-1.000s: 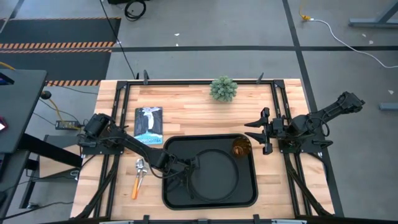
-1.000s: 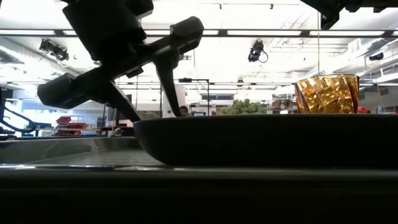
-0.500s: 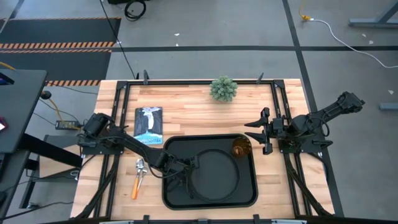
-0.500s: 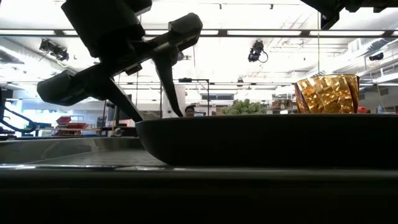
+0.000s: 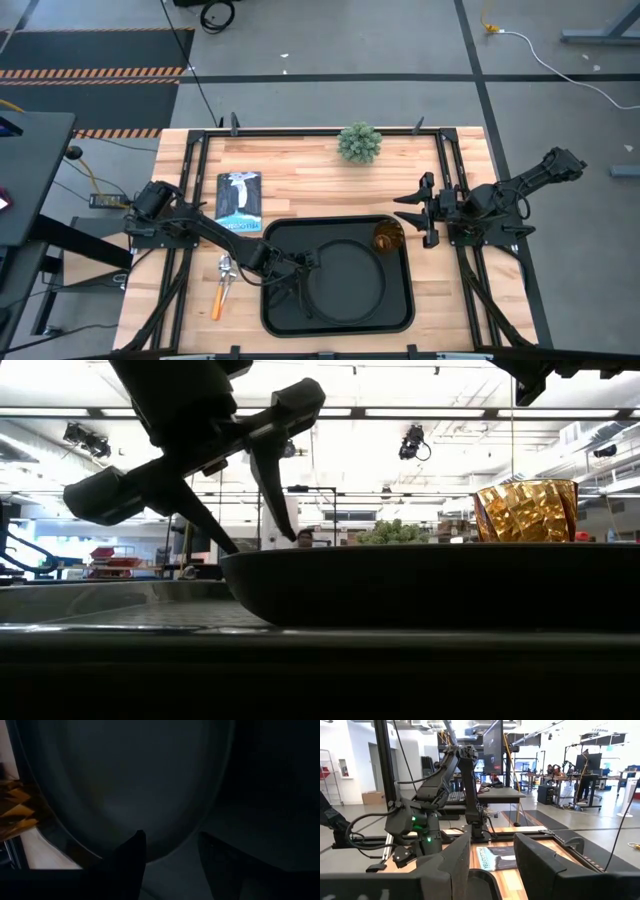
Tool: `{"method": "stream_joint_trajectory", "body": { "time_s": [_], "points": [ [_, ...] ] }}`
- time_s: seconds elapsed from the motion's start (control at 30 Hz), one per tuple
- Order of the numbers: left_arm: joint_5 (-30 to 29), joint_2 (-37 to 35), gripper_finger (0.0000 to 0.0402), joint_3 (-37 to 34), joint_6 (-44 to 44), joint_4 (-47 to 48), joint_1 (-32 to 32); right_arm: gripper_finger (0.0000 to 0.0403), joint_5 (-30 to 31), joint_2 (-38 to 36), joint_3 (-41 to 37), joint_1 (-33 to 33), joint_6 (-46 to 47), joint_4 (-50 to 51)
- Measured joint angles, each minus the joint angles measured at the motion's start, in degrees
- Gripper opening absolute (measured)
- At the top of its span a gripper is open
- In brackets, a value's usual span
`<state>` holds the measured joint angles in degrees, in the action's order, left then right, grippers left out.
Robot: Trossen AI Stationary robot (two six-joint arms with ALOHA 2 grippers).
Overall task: Pick and place plate/cup/fork/spoon on tray
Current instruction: Put the black plate on the black tray
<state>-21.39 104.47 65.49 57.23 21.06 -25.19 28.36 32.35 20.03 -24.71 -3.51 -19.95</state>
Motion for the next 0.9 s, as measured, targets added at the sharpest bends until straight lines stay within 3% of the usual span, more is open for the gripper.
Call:
{"method": "stream_joint_trajectory", "body": {
  "time_s": [0.47,0.63,0.9],
  "points": [
    [1.29,0.09,0.0183,0.0,-2.05,-1.85,0.33,0.0159,0.0,0.71,0.01,0.02,0.65,0.38],
    [2.42,0.11,0.0183,0.0,-2.16,-2.55,0.33,0.0152,1.08,4.83,1.67,0.0,0.36,1.42],
    [2.55,0.03,0.0183,0.0,-2.14,-1.47,0.46,0.0149,6.29,11.93,8.1,0.22,2.99,11.87]
  ]
}}
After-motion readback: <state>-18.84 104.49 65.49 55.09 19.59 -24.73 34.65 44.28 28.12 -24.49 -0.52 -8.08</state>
